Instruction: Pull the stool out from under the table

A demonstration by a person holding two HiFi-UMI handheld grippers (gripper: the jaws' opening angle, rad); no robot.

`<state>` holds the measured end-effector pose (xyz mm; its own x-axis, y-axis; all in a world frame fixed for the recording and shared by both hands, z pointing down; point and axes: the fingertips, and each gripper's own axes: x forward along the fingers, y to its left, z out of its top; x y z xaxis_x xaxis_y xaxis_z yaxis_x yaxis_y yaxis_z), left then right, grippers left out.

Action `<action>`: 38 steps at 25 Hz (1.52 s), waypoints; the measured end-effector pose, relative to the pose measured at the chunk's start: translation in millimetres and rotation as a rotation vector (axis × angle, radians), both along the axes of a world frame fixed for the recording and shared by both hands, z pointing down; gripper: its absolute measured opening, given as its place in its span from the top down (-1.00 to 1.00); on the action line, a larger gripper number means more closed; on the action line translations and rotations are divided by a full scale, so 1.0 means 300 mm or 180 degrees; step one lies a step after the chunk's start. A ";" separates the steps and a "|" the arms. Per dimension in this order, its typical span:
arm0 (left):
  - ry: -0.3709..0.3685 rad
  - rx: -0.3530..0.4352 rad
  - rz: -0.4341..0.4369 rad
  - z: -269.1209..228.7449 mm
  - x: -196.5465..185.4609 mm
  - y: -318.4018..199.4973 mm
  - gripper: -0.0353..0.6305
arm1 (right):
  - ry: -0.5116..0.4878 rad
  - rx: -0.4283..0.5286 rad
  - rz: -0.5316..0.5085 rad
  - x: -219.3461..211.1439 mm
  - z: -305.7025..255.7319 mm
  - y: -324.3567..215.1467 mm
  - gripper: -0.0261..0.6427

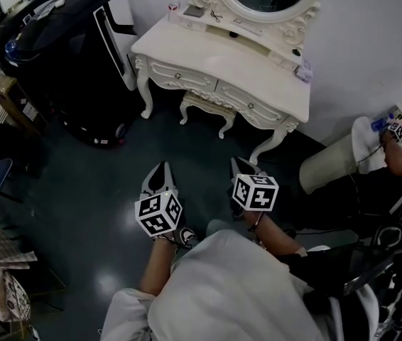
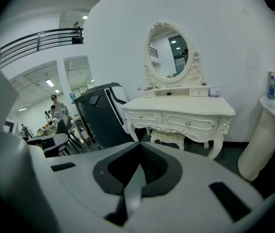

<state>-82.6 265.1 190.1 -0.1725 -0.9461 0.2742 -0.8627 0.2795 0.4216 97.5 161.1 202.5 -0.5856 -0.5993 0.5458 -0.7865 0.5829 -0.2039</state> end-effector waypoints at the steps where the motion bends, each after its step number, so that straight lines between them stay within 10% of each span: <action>1: 0.0005 -0.0015 -0.0008 0.008 -0.012 -0.001 0.87 | 0.0003 -0.0015 0.0010 -0.005 0.003 -0.003 0.93; 38: -0.0365 -0.0639 0.0871 0.103 -0.194 -0.880 0.87 | -0.0367 -0.0737 0.0646 -0.208 0.206 -0.746 0.93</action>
<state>-140.7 1.2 221.1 0.0395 -0.8907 0.4530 -0.9555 0.0990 0.2779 35.2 -62.8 264.3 -0.5329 -0.5778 0.6182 -0.8459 0.3446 -0.4071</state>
